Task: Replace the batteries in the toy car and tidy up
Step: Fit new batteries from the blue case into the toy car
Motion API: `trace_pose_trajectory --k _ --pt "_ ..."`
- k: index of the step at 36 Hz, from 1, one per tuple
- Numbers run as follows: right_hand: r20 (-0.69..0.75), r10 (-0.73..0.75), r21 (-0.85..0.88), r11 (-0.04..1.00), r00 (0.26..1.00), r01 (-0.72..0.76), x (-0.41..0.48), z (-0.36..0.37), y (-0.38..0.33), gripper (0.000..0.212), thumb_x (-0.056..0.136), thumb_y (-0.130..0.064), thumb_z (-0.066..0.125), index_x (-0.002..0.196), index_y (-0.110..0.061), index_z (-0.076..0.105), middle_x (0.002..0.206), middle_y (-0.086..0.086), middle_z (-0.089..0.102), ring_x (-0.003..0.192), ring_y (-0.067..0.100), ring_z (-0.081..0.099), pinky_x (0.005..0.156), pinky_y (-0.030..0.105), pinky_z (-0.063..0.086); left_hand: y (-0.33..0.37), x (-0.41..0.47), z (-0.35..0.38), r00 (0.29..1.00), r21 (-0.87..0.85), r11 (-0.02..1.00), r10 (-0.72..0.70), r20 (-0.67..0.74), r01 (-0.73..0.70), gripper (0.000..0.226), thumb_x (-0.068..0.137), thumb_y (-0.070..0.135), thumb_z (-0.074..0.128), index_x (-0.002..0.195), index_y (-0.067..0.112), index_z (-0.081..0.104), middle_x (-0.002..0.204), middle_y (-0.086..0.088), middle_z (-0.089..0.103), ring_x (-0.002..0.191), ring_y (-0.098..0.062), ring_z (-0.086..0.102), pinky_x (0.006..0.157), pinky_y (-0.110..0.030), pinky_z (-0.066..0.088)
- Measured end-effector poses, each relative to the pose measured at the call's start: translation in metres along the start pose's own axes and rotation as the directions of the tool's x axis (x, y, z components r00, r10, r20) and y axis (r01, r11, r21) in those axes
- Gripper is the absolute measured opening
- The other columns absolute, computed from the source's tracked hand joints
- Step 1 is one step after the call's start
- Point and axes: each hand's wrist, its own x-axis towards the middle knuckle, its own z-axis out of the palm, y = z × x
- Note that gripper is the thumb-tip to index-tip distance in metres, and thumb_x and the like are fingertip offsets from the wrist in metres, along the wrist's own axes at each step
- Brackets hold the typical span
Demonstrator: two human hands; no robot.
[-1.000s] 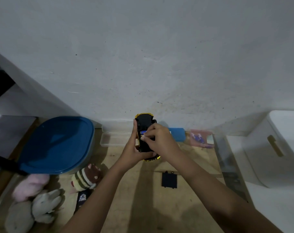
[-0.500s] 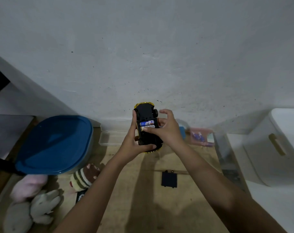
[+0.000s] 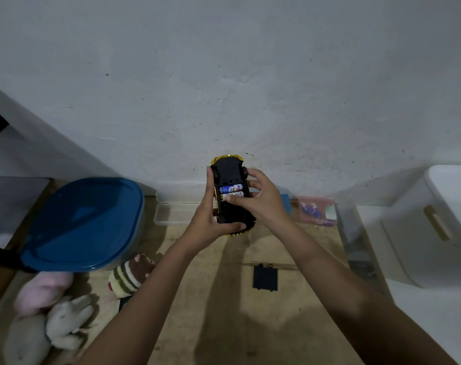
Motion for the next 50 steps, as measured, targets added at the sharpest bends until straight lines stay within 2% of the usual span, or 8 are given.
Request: trace_pose_trajectory --k 18,23,26,30,36,41,47,50 --pt "-0.006 -0.056 -0.099 0.994 0.998 0.055 0.005 -0.001 0.001 0.060 0.065 -0.028 0.083 0.115 -0.020 0.051 0.107 -0.001 0.061 0.099 0.014 0.059 0.083 0.029 0.051 0.000 0.006 -0.007 0.999 -0.018 0.999 -0.030 0.038 0.031 0.130 0.070 0.001 0.080 0.137 0.054 -0.018 0.124 0.034 0.037 0.093 0.007 0.062 0.076 -0.020 0.055" --pt "-0.037 -0.048 -0.146 0.988 0.998 0.042 0.016 -0.024 0.025 0.025 0.086 -0.024 0.065 0.107 -0.011 0.064 0.107 0.003 0.066 0.095 0.010 0.058 0.076 0.003 0.043 -0.016 0.003 -0.007 0.998 -0.031 0.997 -0.066 0.014 0.066 0.126 0.068 0.004 0.082 0.136 0.056 -0.011 0.126 0.034 0.034 0.102 0.003 0.059 0.081 -0.018 0.053" --pt "-0.089 -0.035 -0.264 0.964 0.995 0.010 0.010 -0.043 0.060 0.009 0.089 -0.010 0.059 0.093 -0.008 0.066 0.093 0.007 0.068 0.088 0.018 0.062 0.077 0.013 0.046 -0.031 -0.005 -0.008 0.994 -0.048 0.993 -0.109 -0.010 0.109 0.125 0.067 0.006 0.083 0.135 0.060 -0.008 0.128 0.029 0.035 0.118 -0.015 0.053 0.094 -0.031 0.051" --pt "0.065 -0.012 -0.604 0.795 0.998 0.049 -0.002 -0.048 0.108 0.024 0.085 0.001 0.054 0.106 -0.005 0.066 0.107 0.012 0.066 0.092 0.024 0.061 0.082 0.024 0.045 -0.048 -0.015 -0.006 0.988 -0.057 0.987 -0.153 -0.026 0.151 0.126 0.065 0.006 0.084 0.130 0.068 -0.005 0.129 0.026 0.038 0.122 -0.021 0.051 0.098 -0.041 0.049" --pt "0.279 -0.073 -0.768 0.582 0.958 0.268 0.000 -0.027 0.113 0.046 0.085 0.006 0.043 0.126 -0.010 0.053 0.126 0.008 0.056 0.107 0.026 0.057 0.085 0.036 0.049 -0.061 -0.018 -0.006 0.981 -0.083 0.980 -0.187 -0.055 0.182 0.125 0.064 0.001 0.083 0.131 0.062 -0.003 0.133 0.029 0.035 0.126 -0.015 0.046 0.091 -0.021 0.050" --pt "0.290 -0.045 -0.903 0.318 0.956 0.289 0.005 -0.015 0.111 0.042 0.089 0.002 0.040 0.128 -0.011 0.044 0.123 0.008 0.047 0.099 0.022 0.056 0.075 0.031 0.046 -0.065 -0.016 -0.014 0.975 -0.084 0.975 -0.210 -0.070 0.204 0.126 0.065 0.005 0.084 0.139 0.055 -0.005 0.132 0.032 0.031 0.128 -0.012 0.041 0.093 -0.023 0.047" --pt "0.312 0.012 -0.931 0.203 0.950 0.304 0.006 -0.006 0.116 0.037 0.093 0.000 0.039 0.129 -0.006 0.038 0.127 0.013 0.041 0.105 0.020 0.052 0.085 0.028 0.043 -0.063 -0.013 -0.017 0.971 -0.126 0.971 -0.216 -0.101 0.203 0.126 0.066 0.003 0.083 0.145 0.047 -0.005 0.131 0.029 0.033 0.118 0.011 0.041 0.081 -0.009 0.049" --pt "0.267 -0.076 -0.930 0.240 0.961 0.278 0.008 -0.006 0.119 0.031 0.085 -0.006 0.059 0.114 -0.004 0.051 0.112 0.014 0.053 0.091 0.020 0.058 0.072 0.026 0.046 -0.060 -0.010 -0.015 0.976 -0.138 0.974 -0.195 -0.098 0.181 0.126 0.066 0.000 0.082 0.146 0.044 -0.005 0.130 0.030 0.032 0.108 0.025 0.041 0.077 -0.006 0.047"
